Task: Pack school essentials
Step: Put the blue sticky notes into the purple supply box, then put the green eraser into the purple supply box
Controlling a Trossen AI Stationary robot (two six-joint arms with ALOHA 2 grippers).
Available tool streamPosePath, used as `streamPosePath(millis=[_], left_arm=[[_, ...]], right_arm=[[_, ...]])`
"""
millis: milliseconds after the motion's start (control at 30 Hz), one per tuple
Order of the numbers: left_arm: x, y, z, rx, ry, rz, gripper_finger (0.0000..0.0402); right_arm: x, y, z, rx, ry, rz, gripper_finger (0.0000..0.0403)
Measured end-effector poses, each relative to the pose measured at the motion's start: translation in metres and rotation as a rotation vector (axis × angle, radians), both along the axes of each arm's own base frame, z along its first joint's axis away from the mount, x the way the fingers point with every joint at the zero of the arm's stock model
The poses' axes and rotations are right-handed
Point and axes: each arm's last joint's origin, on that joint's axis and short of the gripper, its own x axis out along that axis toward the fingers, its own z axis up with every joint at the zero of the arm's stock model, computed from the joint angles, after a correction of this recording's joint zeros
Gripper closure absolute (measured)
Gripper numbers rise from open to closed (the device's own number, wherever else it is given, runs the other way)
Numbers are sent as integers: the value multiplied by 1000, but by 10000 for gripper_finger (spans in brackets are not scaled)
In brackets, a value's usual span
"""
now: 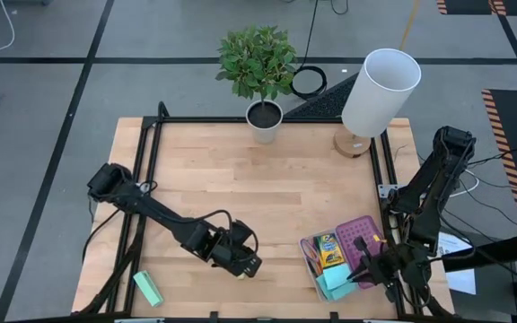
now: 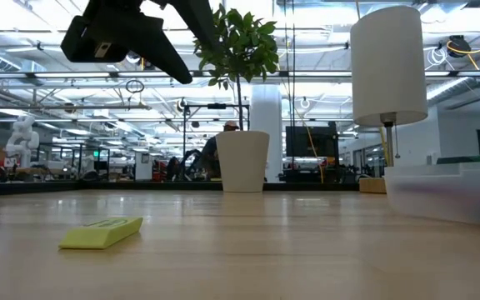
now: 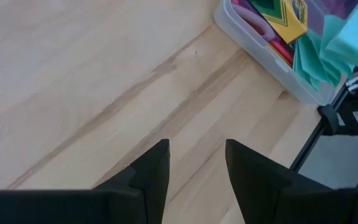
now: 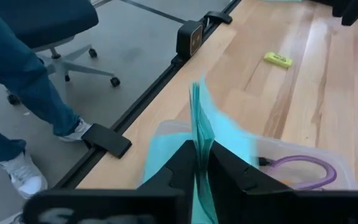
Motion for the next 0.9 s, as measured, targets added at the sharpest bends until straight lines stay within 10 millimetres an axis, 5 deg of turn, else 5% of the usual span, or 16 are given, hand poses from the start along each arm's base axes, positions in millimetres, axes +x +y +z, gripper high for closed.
streamPosePath(millis=[467,900], left_arm=[[3,5,0,-1,0,17,243],[1,2,0,-38,-5,56,243]], right_arm=[[-4,1,2,122,131,51,244],[-5,-1,17,362,230,-67,268]])
